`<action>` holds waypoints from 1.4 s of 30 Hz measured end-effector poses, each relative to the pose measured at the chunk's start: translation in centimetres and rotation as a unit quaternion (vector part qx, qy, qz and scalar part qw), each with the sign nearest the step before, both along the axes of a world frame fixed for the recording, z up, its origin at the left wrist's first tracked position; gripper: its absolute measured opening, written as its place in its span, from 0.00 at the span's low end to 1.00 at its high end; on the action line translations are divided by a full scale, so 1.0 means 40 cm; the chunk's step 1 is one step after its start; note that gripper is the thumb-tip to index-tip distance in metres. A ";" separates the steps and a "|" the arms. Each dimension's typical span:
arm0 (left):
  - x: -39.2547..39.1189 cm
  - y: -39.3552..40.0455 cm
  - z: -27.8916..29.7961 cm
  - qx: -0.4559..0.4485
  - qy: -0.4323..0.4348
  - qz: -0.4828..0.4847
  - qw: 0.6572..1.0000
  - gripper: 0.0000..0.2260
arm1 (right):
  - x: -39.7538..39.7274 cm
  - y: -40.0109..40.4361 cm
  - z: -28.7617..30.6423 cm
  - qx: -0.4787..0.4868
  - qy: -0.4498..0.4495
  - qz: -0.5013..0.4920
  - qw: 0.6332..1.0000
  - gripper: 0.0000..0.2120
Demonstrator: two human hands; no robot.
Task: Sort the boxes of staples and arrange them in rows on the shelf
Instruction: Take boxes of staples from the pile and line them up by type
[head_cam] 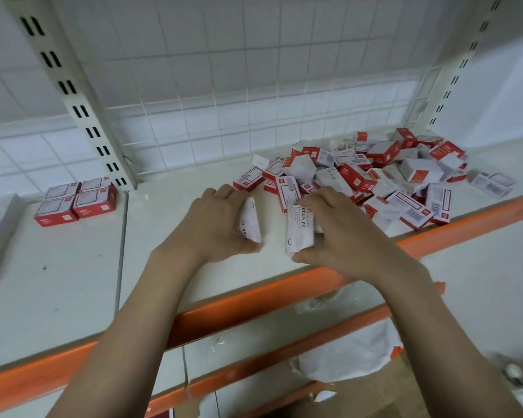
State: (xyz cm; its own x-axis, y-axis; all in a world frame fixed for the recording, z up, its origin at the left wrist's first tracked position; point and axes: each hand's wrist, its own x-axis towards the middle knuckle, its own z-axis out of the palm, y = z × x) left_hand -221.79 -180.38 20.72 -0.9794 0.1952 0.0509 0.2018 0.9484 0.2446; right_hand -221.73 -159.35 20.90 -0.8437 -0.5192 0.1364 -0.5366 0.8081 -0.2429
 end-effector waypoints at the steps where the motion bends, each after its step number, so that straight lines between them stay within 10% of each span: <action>1: 0.020 -0.012 0.001 0.008 0.002 -0.001 1.000 0.37 | -0.006 -0.011 0.003 -0.001 -0.009 0.010 1.000 0.40; 17: 0.230 -0.293 0.022 0.102 -0.095 0.078 0.987 0.35 | -0.035 -0.277 0.014 -0.022 -0.124 0.172 0.977 0.29; 42: 0.531 -0.795 -0.029 0.207 -0.051 0.027 0.977 0.32 | 0.305 -0.758 0.012 -0.080 -0.137 0.114 0.981 0.18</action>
State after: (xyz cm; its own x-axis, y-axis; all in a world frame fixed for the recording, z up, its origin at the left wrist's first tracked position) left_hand -200.53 -212.18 19.56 -0.9918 0.1266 0.0165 0.1090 0.7729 0.6251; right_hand -209.52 -189.67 21.39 -0.7242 -0.6894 0.0164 -0.5963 0.6141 -0.5170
